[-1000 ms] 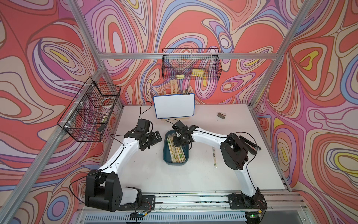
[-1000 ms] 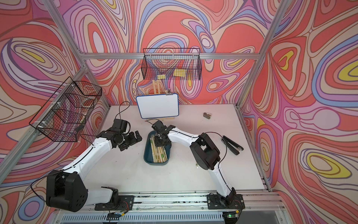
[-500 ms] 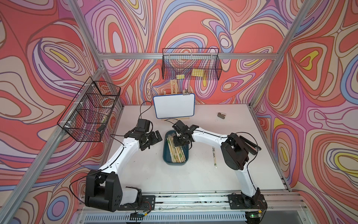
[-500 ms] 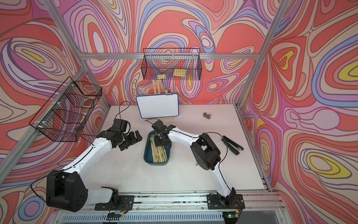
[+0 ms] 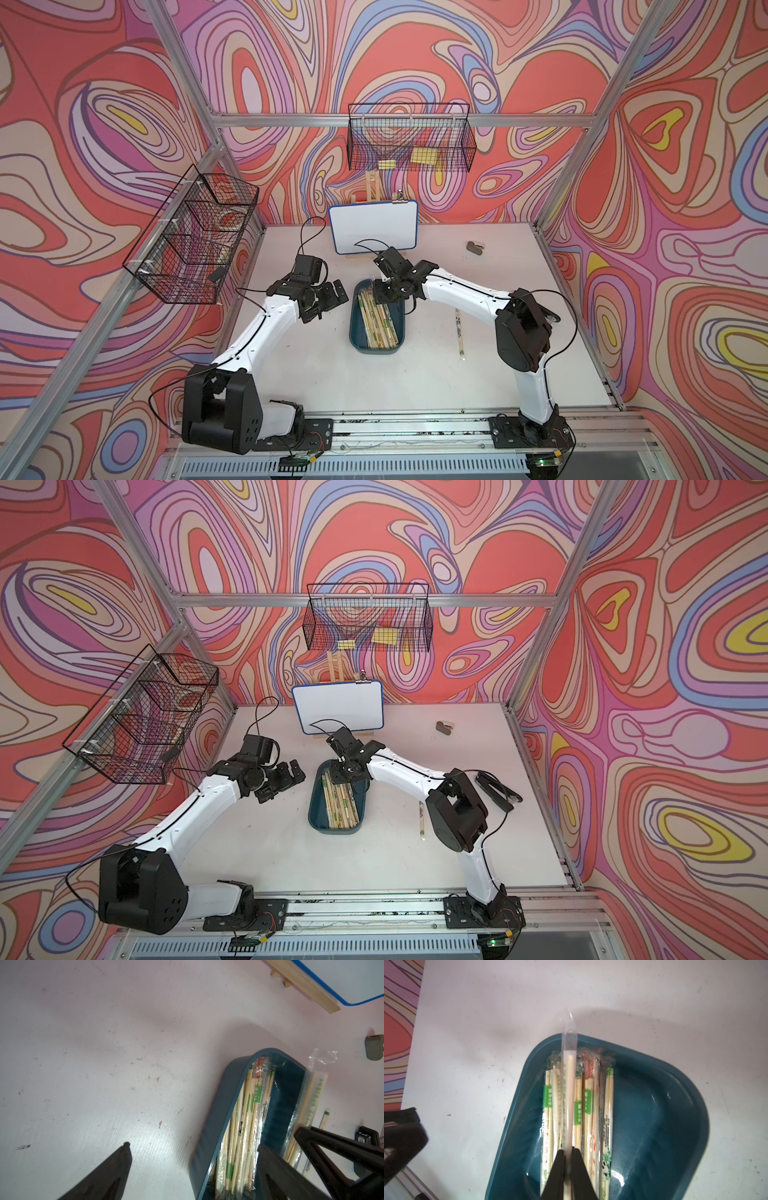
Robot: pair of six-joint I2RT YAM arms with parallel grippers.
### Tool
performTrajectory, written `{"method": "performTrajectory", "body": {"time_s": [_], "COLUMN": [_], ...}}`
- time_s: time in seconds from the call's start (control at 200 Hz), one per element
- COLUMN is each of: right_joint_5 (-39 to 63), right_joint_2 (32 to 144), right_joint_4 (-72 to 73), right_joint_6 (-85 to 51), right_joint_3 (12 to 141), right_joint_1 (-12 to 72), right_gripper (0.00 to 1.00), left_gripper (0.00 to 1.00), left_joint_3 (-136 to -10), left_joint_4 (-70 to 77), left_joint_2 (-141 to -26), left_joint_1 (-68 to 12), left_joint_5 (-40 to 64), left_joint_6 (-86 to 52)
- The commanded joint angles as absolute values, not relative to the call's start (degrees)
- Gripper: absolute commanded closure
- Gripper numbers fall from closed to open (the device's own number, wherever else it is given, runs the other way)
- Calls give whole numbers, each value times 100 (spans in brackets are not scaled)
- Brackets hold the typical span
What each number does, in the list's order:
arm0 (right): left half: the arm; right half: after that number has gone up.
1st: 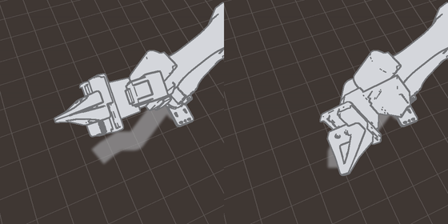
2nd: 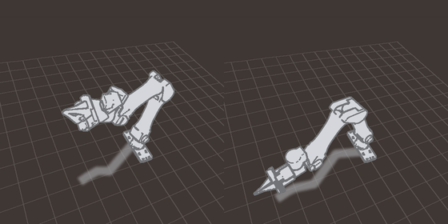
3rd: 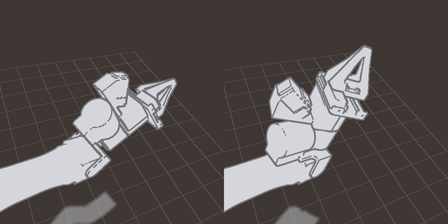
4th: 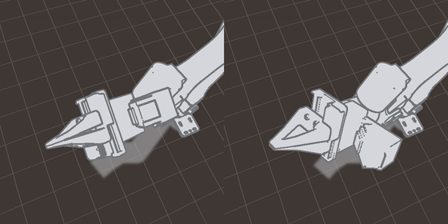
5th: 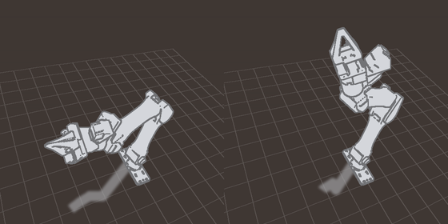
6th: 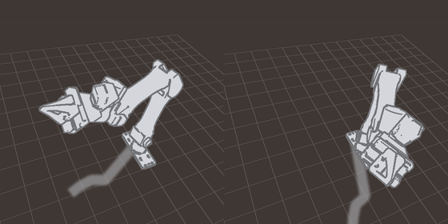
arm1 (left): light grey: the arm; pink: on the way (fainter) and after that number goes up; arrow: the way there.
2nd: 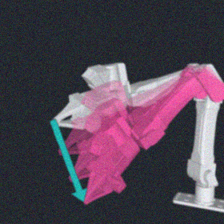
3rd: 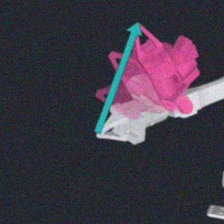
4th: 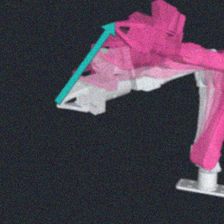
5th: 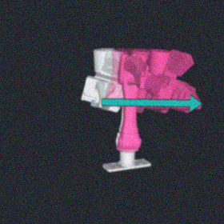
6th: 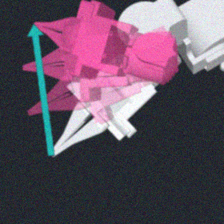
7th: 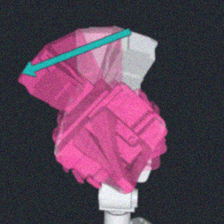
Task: Take the paired disposable chopsticks out of the storage box
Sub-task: Pick up the paired disposable chopsticks from the storage box, then place the paired disposable chopsticks at the center of the board.
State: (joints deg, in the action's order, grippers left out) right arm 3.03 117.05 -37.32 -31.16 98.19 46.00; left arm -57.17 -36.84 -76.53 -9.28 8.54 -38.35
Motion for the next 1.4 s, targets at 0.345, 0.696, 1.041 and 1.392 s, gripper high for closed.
{"method": "performTrajectory", "body": {"time_s": [0.345, 0.696, 1.041, 1.392], "right_joint_5": [-260, -909, -1698, -2073], "right_joint_2": [10480, 9862, 9930, 10370], "right_joint_4": [-3745, -3858, -4011, -4025], "right_joint_6": [-3086, -3120, -3106, -3017], "right_joint_3": [8880, 7826, 7181, 6970], "right_joint_1": [4391, 4066, 3821, 3618], "right_gripper": [100, 100, 100, 100], "left_gripper": [0, 0, 0, 0], "left_joint_3": [-5661, -5660, -5807, -5819], "left_joint_4": [-3882, -3946, -3869, -3836], "left_joint_2": [-7210, -7006, -7241, -7339], "left_joint_1": [-1023, -1416, -1761, -1845], "left_joint_5": [1289, 1196, 1040, 990], "left_joint_6": [-3965, -4196, -4333, -4333]}}
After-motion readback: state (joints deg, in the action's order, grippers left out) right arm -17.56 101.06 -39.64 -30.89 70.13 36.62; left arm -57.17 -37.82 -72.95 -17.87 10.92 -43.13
